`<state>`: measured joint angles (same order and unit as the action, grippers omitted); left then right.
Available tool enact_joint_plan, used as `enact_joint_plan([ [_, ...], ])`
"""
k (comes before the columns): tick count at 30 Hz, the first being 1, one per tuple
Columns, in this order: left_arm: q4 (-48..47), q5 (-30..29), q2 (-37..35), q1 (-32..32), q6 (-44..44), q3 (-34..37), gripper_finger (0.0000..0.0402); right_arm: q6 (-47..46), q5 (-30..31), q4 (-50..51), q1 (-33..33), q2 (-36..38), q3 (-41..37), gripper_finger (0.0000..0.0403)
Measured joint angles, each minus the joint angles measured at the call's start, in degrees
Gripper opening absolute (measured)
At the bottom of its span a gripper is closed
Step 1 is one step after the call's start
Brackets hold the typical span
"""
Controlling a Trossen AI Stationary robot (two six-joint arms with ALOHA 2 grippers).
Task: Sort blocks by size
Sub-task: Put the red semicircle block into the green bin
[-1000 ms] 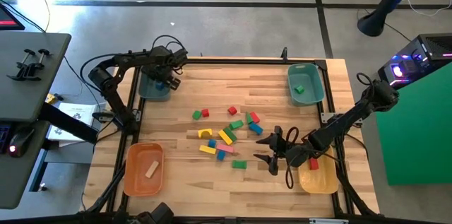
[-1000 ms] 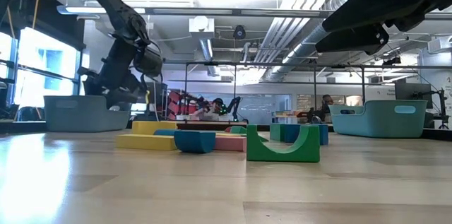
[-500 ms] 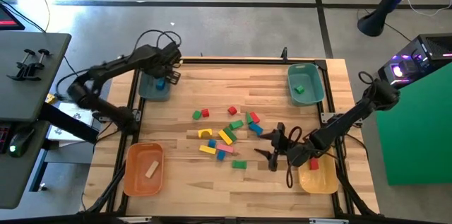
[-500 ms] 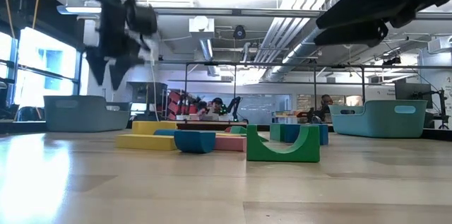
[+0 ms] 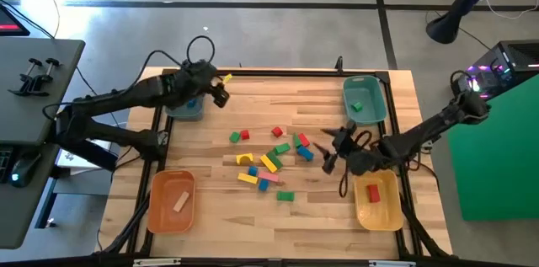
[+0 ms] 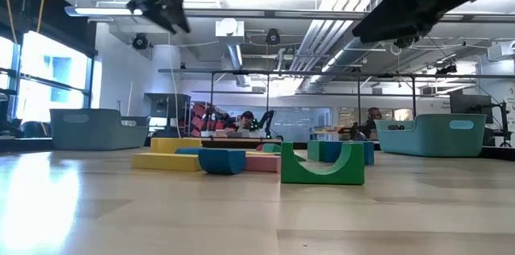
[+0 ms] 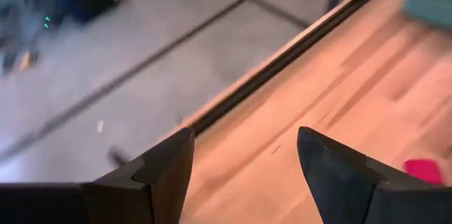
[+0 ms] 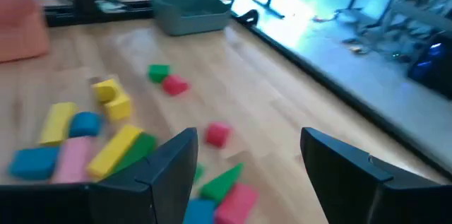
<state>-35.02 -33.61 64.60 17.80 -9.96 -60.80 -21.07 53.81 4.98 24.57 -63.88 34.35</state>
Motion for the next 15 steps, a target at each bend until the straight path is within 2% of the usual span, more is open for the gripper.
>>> enact_joint_plan([
  [5, 12.4, 1.4, 3.7, -3.7, 6.9, 1.9, 0.0236, 5.1, -5.3, -0.1, -7.9, 0.4, 0.0, 0.0248],
  [10, 32.1, 12.4, 7.7, -3.1, 14.9, 9.5, 0.0236, 8.2, -15.5, -0.6, -18.4, 0.4, 0.0, 0.0248],
  [15, 57.0, 21.3, 13.8, -2.2, 20.2, 16.7, 0.0236, 10.9, -25.5, -5.8, -30.2, 0.4, 0.0, 0.0248],
])
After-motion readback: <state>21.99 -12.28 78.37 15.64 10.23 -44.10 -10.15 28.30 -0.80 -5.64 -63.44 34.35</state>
